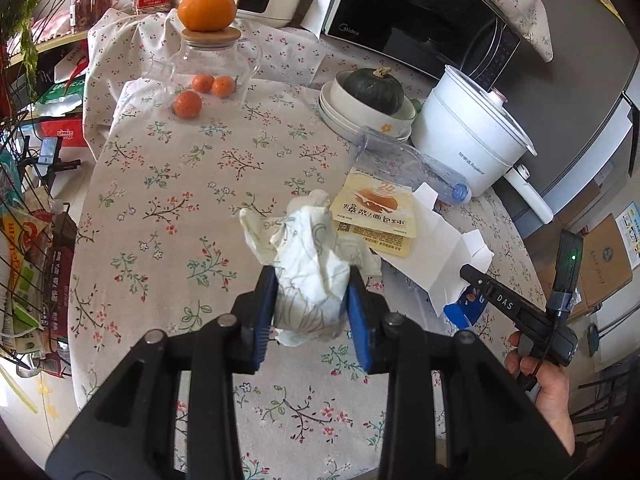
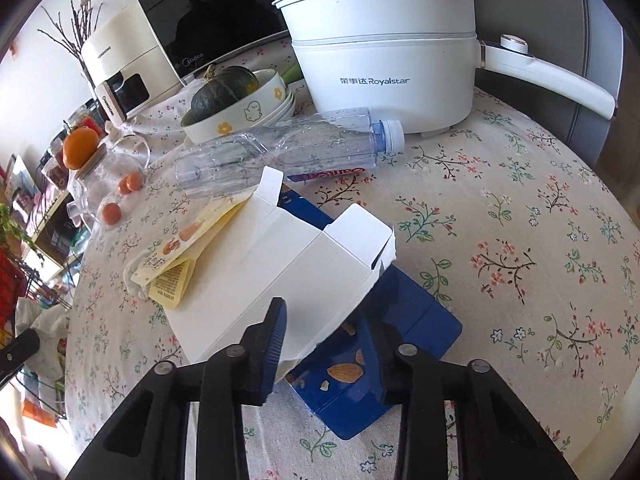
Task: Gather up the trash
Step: 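Grasp the white paper sheet beside the blue box with the right tool, then carry the tissue with the left tool while the right tool carries the paper to the bin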
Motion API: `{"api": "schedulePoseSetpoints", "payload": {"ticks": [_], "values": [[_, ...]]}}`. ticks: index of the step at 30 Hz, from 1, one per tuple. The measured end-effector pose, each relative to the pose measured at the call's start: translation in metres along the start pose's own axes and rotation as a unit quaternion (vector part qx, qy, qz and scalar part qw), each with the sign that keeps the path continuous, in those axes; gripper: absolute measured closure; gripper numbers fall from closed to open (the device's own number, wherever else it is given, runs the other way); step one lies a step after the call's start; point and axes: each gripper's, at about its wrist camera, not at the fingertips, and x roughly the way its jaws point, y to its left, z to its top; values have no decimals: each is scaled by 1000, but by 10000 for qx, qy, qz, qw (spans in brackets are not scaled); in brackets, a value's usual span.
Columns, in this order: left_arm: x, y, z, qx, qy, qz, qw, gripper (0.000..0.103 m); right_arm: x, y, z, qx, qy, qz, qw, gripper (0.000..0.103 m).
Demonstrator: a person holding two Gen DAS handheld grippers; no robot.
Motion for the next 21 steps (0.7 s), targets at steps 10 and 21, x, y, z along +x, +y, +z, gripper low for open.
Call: {"api": "schedulePoseSetpoints", "payload": {"ticks": [10, 21], "values": [[-9, -29, -4, 361, -103, -181, 9991, 67, -78, -12, 7, 276, -711, 450, 9961, 100], [-14, -66, -20, 732, -139, -377, 9965, 67, -144, -39, -4, 300, -1159, 349, 9922, 101]]}}
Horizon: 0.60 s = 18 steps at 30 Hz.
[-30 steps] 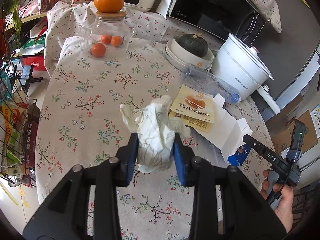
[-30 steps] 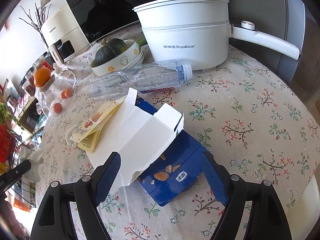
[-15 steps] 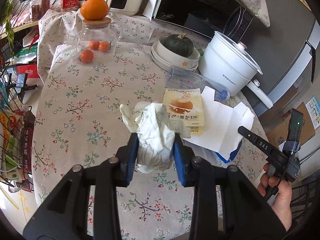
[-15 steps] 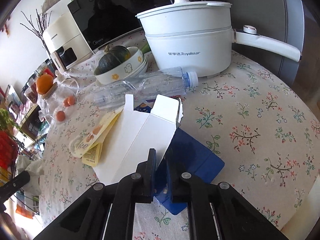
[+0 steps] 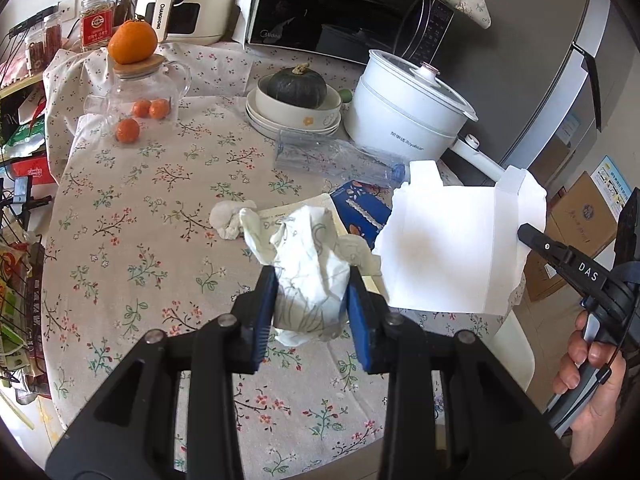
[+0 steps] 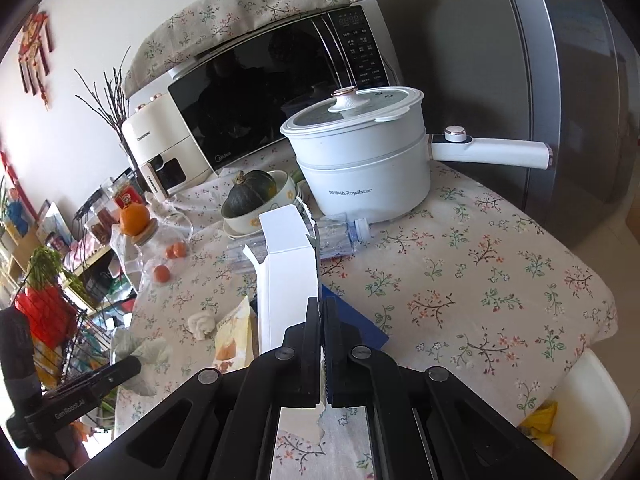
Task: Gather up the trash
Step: 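Carry the tissue with the left tool while the right tool carries the paper to the bin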
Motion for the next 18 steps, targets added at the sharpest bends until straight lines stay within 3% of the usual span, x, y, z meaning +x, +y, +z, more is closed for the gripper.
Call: {"api": "schedulePoseSetpoints", "payload": {"ticks": [18], "values": [[10, -30, -4, 294, 57, -59, 9995, 67, -32, -50, 2, 300, -68, -195, 9993, 101]]}}
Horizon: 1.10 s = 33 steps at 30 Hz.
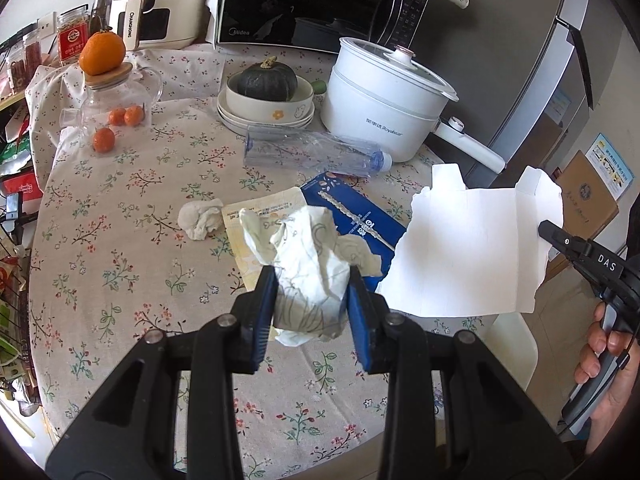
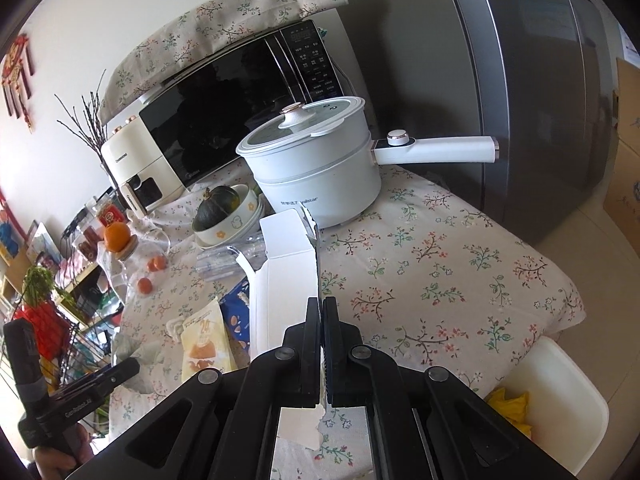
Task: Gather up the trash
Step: 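Carry the tissue with the left tool while the right tool carries the paper to the bin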
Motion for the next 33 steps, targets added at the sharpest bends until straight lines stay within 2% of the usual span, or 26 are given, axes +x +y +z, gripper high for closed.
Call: {"api": "schedulePoseSetpoints", "payload": {"ticks": [9, 19, 27, 33], "values": [[7, -24, -2, 201, 20, -122, 9997, 67, -24, -20, 3, 47, -155, 21, 9999, 101], [16, -90, -18, 744, 99, -503, 9959, 67, -77, -73, -4, 283, -341, -333, 9985, 101], [22, -158, -41, 1344, 185, -848, 9871, 67, -124, -132, -26, 581, -369, -752, 9948, 101], [27, -203, -65, 1846, 259, -1026, 9771, 66, -142, -173, -45, 603, -157, -1092, 9921, 101]]}}
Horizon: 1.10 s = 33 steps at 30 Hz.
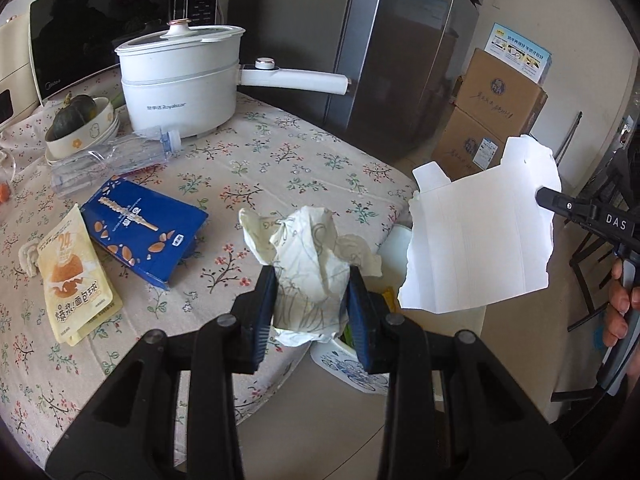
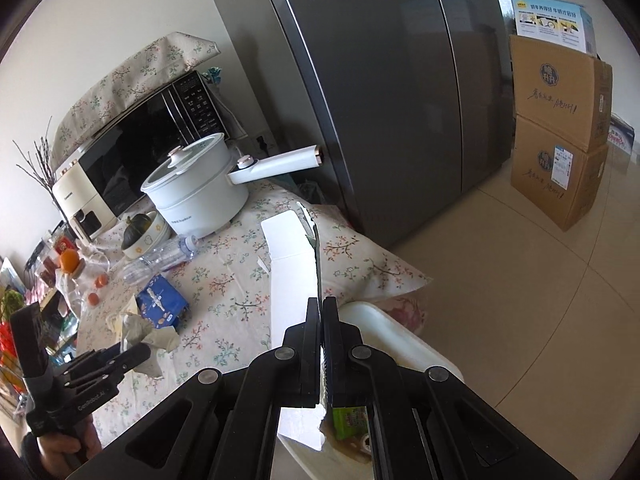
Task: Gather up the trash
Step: 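Carry the tissue with the left tool while the right tool carries the paper to the bin, then release the tissue into the bin with the left tool while the right tool drops the paper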
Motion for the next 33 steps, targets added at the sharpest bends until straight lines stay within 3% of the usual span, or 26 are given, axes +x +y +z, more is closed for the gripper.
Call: {"api": "schedulePoseSetpoints", "payload": {"ticks": [6, 18, 23, 28, 29, 30, 32, 33], "values": [[18, -37, -10, 488, 141, -85, 9987, 66, 4, -32, -13, 100, 259, -175, 9995, 101], [40, -71, -24, 908, 356, -169, 9951, 66, 19, -44, -26, -41, 670, -364, 9971, 95], [47, -78, -25, 934, 382, -258, 9946, 66, 22, -50, -28, 46, 771, -459, 9960, 75], [54, -84, -26, 991, 319, -414, 9937, 64, 23, -52, -30, 23, 807, -529, 9953, 63], [55, -84, -25, 969, 260, -631, 9930, 60, 23, -52, -30, 15, 808, -553, 9952, 60], [56, -84, -24, 978, 207, -809, 9917, 49, 24, -52, -30, 8, 812, -575, 9950, 59], [60, -87, -23, 1039, 213, -639, 9923, 30, 24, -53, -31, 9, 824, -607, 9948, 57], [60, -87, -23, 1068, 186, -554, 9926, 28, 24, -53, -31, 22, 824, -622, 9947, 56]]}}
